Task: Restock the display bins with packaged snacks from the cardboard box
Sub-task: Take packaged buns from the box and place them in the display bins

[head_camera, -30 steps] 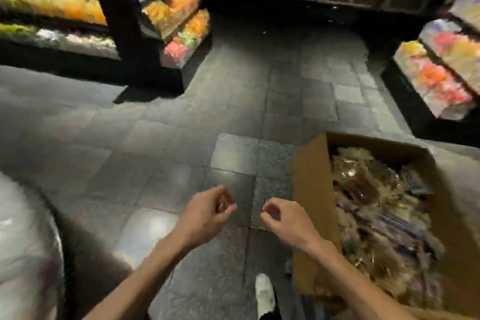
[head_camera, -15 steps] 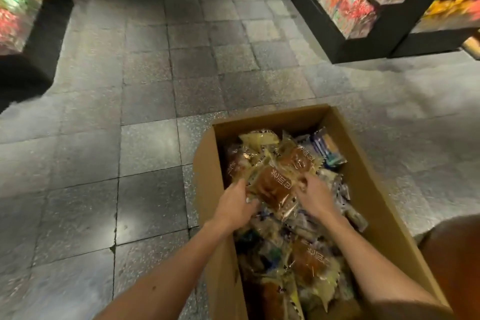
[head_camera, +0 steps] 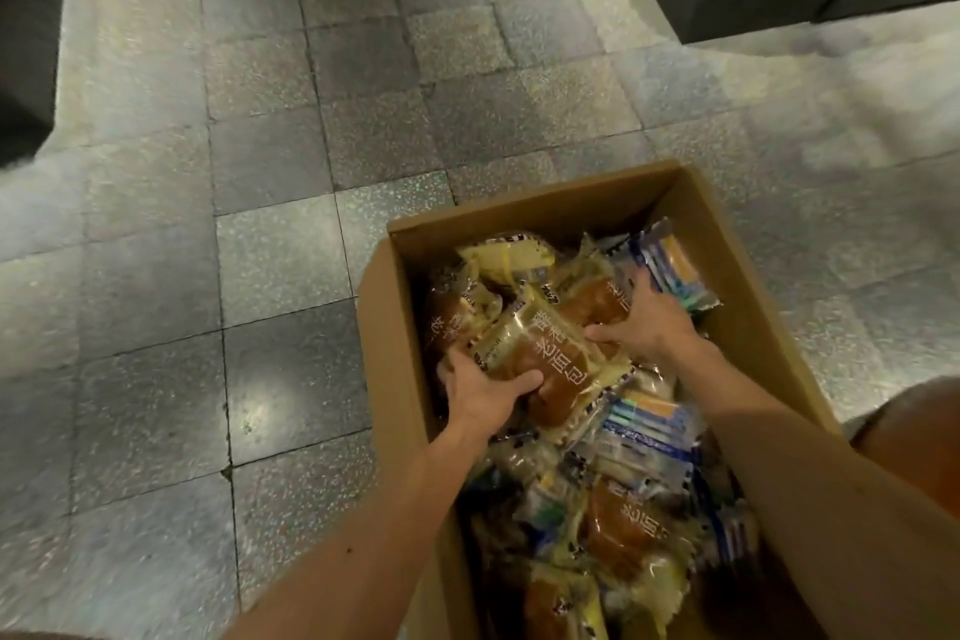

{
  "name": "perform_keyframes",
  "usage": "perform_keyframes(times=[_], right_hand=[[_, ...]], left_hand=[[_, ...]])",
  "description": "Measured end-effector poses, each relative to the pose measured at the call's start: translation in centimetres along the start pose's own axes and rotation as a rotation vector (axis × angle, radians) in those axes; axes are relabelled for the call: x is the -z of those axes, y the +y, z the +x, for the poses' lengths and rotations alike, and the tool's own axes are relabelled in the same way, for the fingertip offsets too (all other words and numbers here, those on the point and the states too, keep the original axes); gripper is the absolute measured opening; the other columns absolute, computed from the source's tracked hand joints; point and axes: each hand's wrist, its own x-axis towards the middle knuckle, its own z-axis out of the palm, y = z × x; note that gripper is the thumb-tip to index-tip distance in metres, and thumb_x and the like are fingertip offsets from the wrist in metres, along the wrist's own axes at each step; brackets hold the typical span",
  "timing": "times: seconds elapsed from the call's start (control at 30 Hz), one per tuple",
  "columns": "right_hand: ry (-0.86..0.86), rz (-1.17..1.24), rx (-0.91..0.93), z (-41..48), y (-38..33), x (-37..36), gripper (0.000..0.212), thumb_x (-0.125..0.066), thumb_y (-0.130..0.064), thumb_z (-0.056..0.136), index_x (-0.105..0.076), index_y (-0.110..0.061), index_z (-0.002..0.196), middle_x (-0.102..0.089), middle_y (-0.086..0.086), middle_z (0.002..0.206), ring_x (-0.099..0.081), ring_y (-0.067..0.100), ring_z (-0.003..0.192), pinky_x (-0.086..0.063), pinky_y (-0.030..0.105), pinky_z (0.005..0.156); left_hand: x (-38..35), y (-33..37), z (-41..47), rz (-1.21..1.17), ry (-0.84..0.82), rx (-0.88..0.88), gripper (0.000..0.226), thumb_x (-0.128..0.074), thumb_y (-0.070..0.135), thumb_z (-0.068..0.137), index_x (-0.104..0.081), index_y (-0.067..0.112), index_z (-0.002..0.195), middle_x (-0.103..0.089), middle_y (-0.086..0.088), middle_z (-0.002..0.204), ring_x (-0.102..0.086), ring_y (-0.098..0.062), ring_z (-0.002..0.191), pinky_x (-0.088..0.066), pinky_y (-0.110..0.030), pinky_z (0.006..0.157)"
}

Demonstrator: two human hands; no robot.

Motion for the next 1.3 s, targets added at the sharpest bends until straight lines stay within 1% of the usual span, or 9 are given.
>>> perform_keyframes(times=[0.1, 0.2, 0.33, 0.43, 0.57, 0.77, 0.87, 1.13, 1.3], right_hand=[[-0.076, -0.107, -0.037, -0.4, 0.2, 1.0, 0.126, -0.084, -0.064, 0.062, -0.017, -0.010, 0.155, -0.046, 0.016, 0.151, -0.046, 0.036, 0.137, -0.041, 0.049, 0.111], [-0.229, -0.181, -0.056, -1.4, 0.2, 1.9, 0.108, -0.083, -0.066, 0.062, -0.042, -0.006, 0.143, -0.052, 0.012, 0.145, -0.051, 0.034, 0.131, -0.041, 0.044, 0.108], [-0.325, 0.008, -0.042, -2.4, 2.3, 0.4, 0.119, -0.091, -0.061, 0.051, -0.038, -0.014, 0.146, -0.052, 0.010, 0.145, -0.052, 0.031, 0.129, -0.043, 0.043, 0.110], [-0.289, 0.213, 0.014, -4.2, 3.3, -0.1, 0.067, -0.095, -0.042, 0.056, -0.054, -0.031, 0.108, -0.064, -0.001, 0.120, -0.060, 0.019, 0.104, -0.049, 0.031, 0.093], [-0.227, 0.285, 0.093, -6.5, 4.0, 0.4, 0.097, -0.094, -0.064, 0.034, -0.059, -0.034, 0.119, -0.070, -0.011, 0.113, -0.066, 0.015, 0.105, -0.051, 0.038, 0.096], [-0.140, 0.326, 0.295, -15.3, -1.4, 4.1, 0.095, -0.092, -0.070, 0.038, -0.061, -0.035, 0.121, -0.071, -0.013, 0.113, -0.066, 0.012, 0.105, -0.050, 0.042, 0.103], [-0.130, 0.374, 0.460, -20.6, -6.1, 4.9, 0.080, -0.094, -0.059, 0.047, -0.066, -0.035, 0.118, -0.073, -0.014, 0.110, -0.068, 0.009, 0.104, -0.050, 0.041, 0.102], [-0.366, 0.400, 0.935, -38.3, -22.6, -3.1, 0.047, -0.088, -0.029, 0.062, -0.074, -0.025, 0.107, -0.079, -0.001, 0.094, -0.076, 0.023, 0.082, -0.062, 0.037, 0.070], [-0.608, 0.353, 1.208, -50.9, -31.6, -14.0, 0.033, -0.086, -0.015, 0.074, -0.074, -0.022, 0.104, -0.078, -0.011, 0.093, -0.074, 0.007, 0.088, -0.060, 0.025, 0.074]], left_hand=[[-1.1, -0.2, -0.2, -0.202, 0.027, 0.078, 0.117, -0.096, 0.020, 0.060, -0.020, 0.022, 0.149, -0.042, -0.007, 0.144, -0.043, -0.028, 0.135, -0.036, -0.047, 0.115], [-1.5, -0.3, -0.7, -0.304, 0.018, 0.156, 0.117, -0.097, 0.022, 0.058, -0.024, 0.015, 0.149, -0.053, -0.006, 0.137, -0.051, -0.026, 0.128, -0.042, -0.045, 0.111], [-1.3, -1.0, -1.4, -0.278, -0.071, 0.219, 0.076, -0.097, 0.028, 0.058, -0.050, 0.014, 0.116, -0.065, -0.004, 0.107, -0.063, -0.019, 0.093, -0.056, -0.036, 0.079], [-0.9, -2.0, -2.0, -0.200, -0.088, 0.073, 0.076, -0.097, 0.029, 0.056, -0.049, 0.029, 0.116, -0.064, 0.003, 0.113, -0.063, -0.017, 0.105, -0.054, -0.042, 0.096], [1.2, -2.1, -4.5, -0.095, -0.155, -0.118, 0.088, -0.095, 0.037, 0.058, -0.042, 0.032, 0.128, -0.059, 0.014, 0.118, -0.059, -0.012, 0.114, -0.049, -0.040, 0.104], [8.7, 0.5, -12.1, -0.163, -0.134, -0.350, 0.086, -0.096, 0.038, 0.057, -0.044, 0.029, 0.125, -0.064, 0.008, 0.121, -0.066, -0.009, 0.105, -0.057, -0.040, 0.093], [15.0, 1.4, -17.8, -0.241, -0.108, -0.472, 0.072, -0.093, 0.027, 0.066, -0.048, 0.027, 0.122, -0.068, 0.008, 0.114, -0.070, -0.002, 0.095, -0.059, -0.024, 0.079], [34.6, -9.3, -36.4, -0.432, 0.322, -0.580, 0.069, -0.086, 0.042, 0.056, -0.051, 0.030, 0.114, -0.071, 0.007, 0.107, -0.072, -0.006, 0.091, -0.058, -0.021, 0.074], [42.9, -21.6, -47.5, -0.651, 0.709, -0.588, 0.062, -0.082, 0.030, 0.066, -0.058, 0.016, 0.121, -0.076, 0.002, 0.105, -0.073, -0.015, 0.096, -0.058, -0.027, 0.081]])
